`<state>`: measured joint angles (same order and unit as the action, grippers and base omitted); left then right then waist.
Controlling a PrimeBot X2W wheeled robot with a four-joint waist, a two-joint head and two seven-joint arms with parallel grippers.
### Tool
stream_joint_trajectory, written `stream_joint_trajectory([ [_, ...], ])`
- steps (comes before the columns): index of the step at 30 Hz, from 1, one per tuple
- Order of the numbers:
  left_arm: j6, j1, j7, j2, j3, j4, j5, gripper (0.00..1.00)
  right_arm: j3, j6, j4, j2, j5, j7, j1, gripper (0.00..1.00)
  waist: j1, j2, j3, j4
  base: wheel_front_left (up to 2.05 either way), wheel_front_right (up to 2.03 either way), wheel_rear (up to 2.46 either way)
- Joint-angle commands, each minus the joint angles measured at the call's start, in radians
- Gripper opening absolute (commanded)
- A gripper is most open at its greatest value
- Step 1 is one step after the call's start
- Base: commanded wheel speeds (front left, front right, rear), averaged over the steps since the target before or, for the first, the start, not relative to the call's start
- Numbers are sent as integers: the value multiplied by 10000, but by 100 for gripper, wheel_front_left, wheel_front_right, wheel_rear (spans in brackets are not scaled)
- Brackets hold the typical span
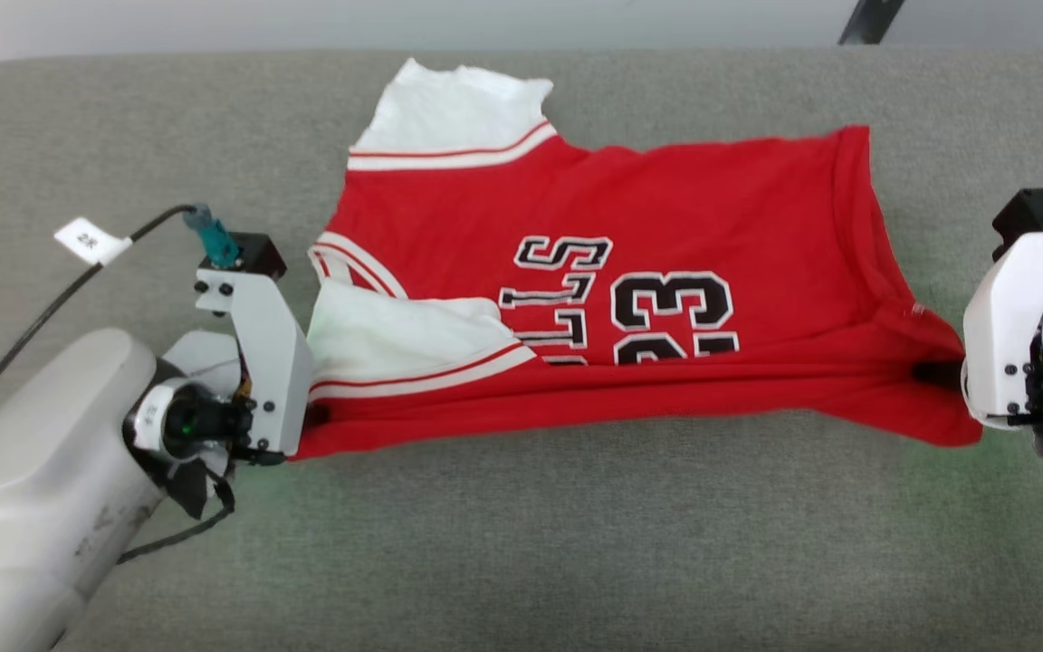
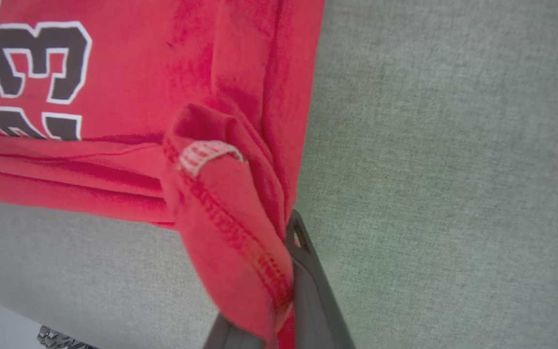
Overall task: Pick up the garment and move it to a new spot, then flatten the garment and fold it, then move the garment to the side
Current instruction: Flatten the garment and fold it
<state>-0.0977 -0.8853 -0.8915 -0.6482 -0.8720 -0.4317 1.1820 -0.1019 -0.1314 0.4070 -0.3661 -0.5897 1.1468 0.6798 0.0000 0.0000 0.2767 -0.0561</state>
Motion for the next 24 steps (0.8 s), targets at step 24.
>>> stream_joint_trajectory([
  [24, -1080, 1784, 185, -694, -409, 1959, -119, 0, 1397, 15, -3043, 572, 185, 959, -3268, 0, 0, 0, 248, 231, 0, 0, 0],
])
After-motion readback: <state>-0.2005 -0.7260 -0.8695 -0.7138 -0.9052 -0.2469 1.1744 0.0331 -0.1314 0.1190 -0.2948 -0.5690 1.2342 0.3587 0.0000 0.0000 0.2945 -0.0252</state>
